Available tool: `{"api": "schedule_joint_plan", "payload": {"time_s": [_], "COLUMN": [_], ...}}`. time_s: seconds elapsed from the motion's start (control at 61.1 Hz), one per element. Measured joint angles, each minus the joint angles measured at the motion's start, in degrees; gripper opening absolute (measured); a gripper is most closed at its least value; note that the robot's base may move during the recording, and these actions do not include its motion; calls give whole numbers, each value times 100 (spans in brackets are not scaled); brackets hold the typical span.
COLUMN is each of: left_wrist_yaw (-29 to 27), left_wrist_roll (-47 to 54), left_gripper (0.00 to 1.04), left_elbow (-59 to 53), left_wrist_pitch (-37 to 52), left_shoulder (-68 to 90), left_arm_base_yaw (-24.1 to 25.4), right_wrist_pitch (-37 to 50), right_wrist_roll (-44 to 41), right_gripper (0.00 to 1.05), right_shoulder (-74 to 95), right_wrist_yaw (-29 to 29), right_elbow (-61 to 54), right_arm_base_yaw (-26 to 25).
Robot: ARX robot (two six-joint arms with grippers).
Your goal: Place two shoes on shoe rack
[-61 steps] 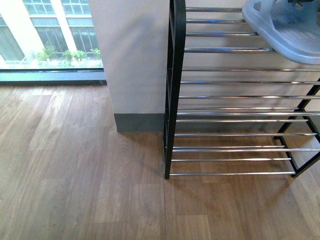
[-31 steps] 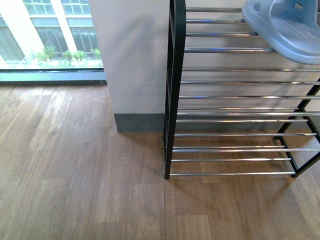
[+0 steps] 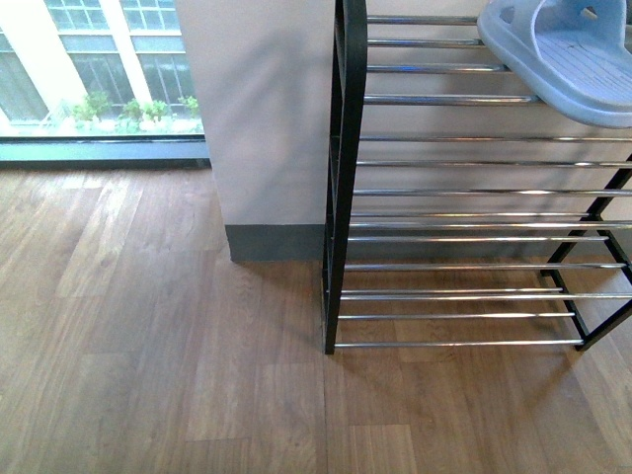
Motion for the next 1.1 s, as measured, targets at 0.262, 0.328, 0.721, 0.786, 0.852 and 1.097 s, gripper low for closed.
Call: {"api": "schedule_joint_plan", "payload": {"time_s": [0.262, 0.328, 0.721, 0.786, 0.852, 1.097], "left_wrist_yaw": [2, -4, 2, 0, 2, 4], "left_wrist_roll": [0, 0, 0, 0, 0, 0], "left_gripper": [2, 2, 2, 2, 2, 2], "left_elbow": [0, 0, 0, 0, 0, 0], "left_wrist_pitch": [0, 0, 0, 0, 0, 0], "left_shoulder": [0, 0, 0, 0, 0, 0], "left_arm_base_yaw": [0, 0, -4, -4, -4, -4], "right_wrist_pitch": [59, 114, 131, 107, 66, -153], "right_wrist_roll": [656, 20, -1318, -1357, -1401, -1401], "right_gripper": [95, 83, 20, 9, 2, 2], "right_shoulder": [-634, -761, -1672, -1801, -1947, -2426], "right_wrist_yaw": [70, -236, 358, 452, 538, 1163], "right_elbow": [-586, -704, -1670, -1768, -1867, -2131], "right_arm_base_yaw": [-555, -527, 195, 286, 374, 1021]}}
